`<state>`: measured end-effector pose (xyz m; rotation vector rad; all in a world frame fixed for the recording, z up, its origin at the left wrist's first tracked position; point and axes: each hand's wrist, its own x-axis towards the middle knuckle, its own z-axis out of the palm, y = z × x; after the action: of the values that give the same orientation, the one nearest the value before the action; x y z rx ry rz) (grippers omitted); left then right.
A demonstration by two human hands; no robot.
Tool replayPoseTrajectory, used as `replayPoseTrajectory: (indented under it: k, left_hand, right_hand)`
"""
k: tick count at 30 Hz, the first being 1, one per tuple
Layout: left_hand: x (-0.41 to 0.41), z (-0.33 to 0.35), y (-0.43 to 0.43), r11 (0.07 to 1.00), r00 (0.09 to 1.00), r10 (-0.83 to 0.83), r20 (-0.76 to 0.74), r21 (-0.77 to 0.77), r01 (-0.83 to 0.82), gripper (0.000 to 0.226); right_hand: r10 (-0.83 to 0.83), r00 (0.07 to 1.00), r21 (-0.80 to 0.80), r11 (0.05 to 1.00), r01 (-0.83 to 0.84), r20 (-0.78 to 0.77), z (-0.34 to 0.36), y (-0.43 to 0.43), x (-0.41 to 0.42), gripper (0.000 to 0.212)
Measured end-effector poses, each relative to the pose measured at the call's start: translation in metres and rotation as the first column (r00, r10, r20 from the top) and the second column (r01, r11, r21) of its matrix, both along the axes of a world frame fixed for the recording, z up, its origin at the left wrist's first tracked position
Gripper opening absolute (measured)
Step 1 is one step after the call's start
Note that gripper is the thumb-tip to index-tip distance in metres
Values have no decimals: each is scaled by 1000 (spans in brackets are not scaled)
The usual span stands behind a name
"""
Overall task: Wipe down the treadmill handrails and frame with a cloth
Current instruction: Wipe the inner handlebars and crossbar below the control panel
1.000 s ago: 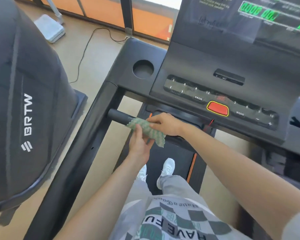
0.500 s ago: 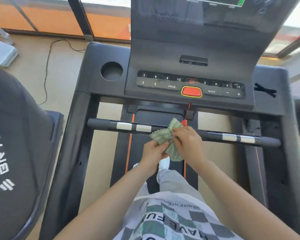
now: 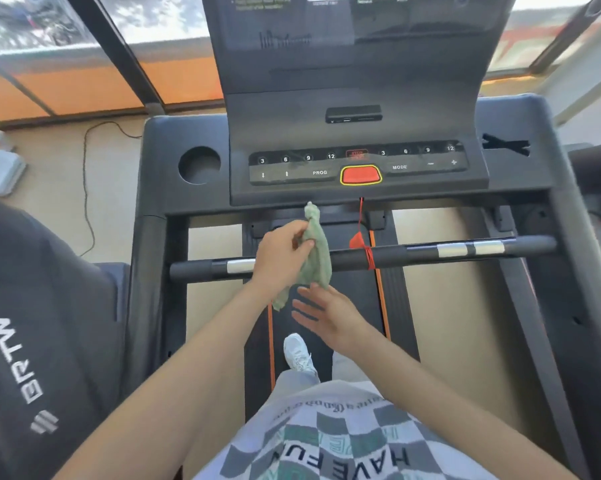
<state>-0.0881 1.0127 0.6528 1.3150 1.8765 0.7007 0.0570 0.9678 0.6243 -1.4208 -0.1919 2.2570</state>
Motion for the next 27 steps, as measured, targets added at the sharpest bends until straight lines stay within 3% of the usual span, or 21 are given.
replayPoseTrajectory:
  k: [3, 5, 7, 12, 18, 24, 27]
  left_hand:
    - [-3, -8, 10, 987, 988, -156, -12, -50, 155, 32]
    - [0, -15, 14, 959, 958, -274, -85, -99, 266, 28]
    - [8, -20, 18, 939, 930, -338, -147, -125, 321, 7]
    - [33, -17, 39, 899, 884, -438, -166, -82, 430, 28]
    - [64, -11, 54, 873, 871, -487, -62, -47, 485, 12]
    - [42, -25, 59, 905, 900, -420, -115, -121, 407, 28]
    - [23, -25, 54, 923, 921, -369, -127, -170, 346, 27]
  right_hand:
    - [-193, 973, -89, 979, 182, -129, -1, 13, -17, 17]
    - [-294, 945, -161, 949, 271, -142, -2, 16, -26, 17]
    - [-369, 920, -208, 918, 338, -130, -3, 16, -25, 16]
    - [-509, 860, -170, 850, 499, -19, -3, 26, 16, 15]
    - [-603, 795, -76, 791, 607, 65, -8, 31, 59, 15]
    - [-528, 848, 46, 847, 530, -39, 15, 27, 43, 23]
    - [-507, 862, 56, 861, 505, 26, 13, 31, 22, 30]
